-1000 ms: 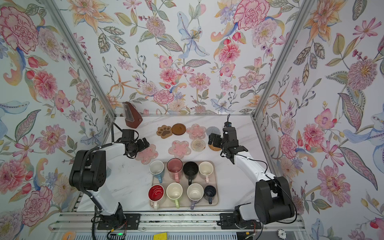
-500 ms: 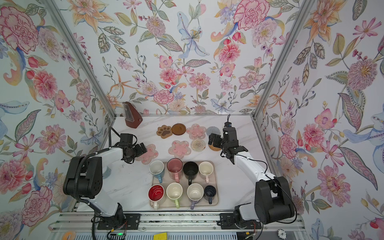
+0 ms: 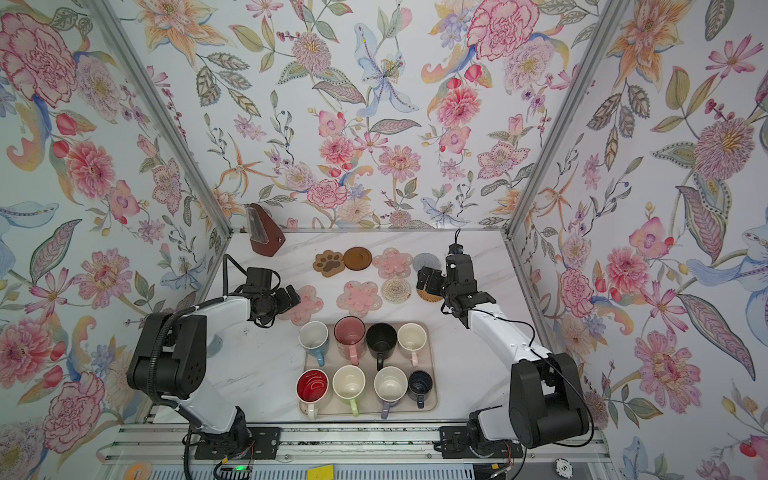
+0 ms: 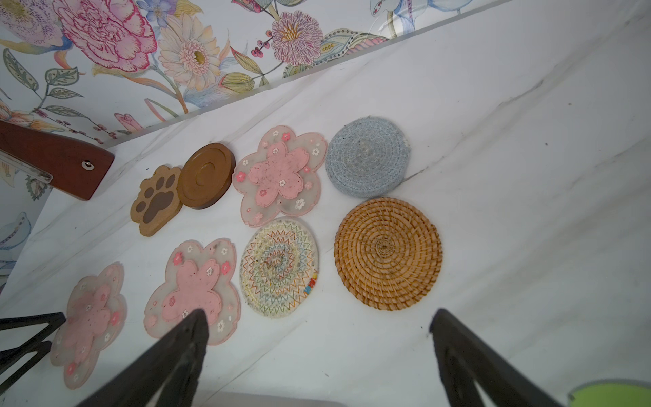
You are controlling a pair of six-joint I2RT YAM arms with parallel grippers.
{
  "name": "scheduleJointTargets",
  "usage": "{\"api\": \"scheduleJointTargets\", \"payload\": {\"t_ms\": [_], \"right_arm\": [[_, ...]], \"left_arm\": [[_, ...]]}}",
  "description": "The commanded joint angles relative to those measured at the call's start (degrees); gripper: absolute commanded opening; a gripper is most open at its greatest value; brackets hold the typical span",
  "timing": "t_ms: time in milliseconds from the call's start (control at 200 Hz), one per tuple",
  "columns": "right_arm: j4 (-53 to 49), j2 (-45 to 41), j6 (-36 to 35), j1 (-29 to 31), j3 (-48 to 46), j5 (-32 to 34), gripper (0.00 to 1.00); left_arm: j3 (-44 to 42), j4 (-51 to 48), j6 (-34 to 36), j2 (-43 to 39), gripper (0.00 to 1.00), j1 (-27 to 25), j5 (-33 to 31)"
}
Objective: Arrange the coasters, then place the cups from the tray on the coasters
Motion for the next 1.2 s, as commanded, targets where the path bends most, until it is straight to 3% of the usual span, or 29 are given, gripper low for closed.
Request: {"api": "scheduleJointTargets", "payload": {"t_ms": [0, 696, 986, 1196], "right_arm": [[1.06, -0.57, 0.81, -0.33, -0.97, -0.28, 0.99], [1.48, -0.47, 0.81, -0.4, -0.92, -0.51, 0.99], [1.4, -0.69, 0.64, -0.58, -0.83, -0.57, 0.99], [1.12, -1.08, 0.62, -0.68, -1.09, -0.31, 0.99]], "left_arm": [[-0.99, 1.91, -2.52, -0.62, 0.99, -1.4, 2.0], [3.67, 5.18, -5.39, 4.07, 0.99, -6.93, 3.63], [8.99, -1.86, 0.93, 5.27, 0.99, -6.59, -4.27], [12.84, -2.82, 3.86, 8.67, 0.99, -6.32, -5.28]]}}
